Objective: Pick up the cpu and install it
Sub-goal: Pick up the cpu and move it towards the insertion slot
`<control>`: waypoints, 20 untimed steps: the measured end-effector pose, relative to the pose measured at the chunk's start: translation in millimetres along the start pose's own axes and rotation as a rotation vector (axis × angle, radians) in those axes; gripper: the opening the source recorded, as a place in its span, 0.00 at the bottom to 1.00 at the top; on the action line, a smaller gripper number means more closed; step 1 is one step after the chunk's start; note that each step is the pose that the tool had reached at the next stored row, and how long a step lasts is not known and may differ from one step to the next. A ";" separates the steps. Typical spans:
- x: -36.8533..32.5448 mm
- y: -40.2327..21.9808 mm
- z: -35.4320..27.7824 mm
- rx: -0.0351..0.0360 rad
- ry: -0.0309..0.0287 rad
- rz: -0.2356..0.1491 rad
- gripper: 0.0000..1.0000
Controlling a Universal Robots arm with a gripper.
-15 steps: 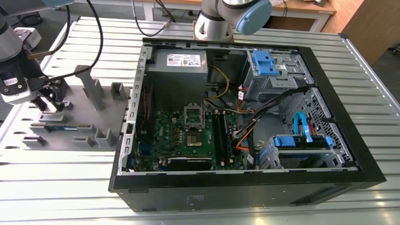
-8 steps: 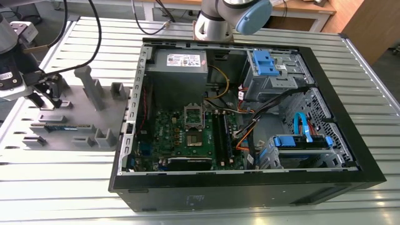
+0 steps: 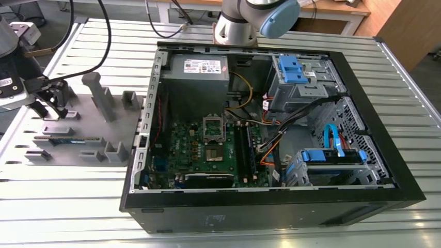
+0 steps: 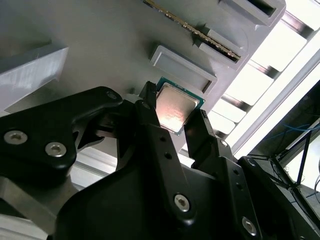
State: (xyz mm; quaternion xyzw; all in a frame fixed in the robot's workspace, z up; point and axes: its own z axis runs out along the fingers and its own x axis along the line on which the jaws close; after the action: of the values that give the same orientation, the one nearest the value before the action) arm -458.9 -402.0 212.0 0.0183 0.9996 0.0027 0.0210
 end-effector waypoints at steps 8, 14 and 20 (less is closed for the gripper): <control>0.0 0.0 -1.3 0.0003 0.0005 0.000 0.47; -0.4 0.0 -9.1 -0.0005 0.0001 0.000 0.47; -0.7 0.1 -17.1 -0.0008 0.0000 0.000 0.47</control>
State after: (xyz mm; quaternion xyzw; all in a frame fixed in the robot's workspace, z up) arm -459.0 -402.0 229.1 0.0183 0.9996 0.0031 0.0210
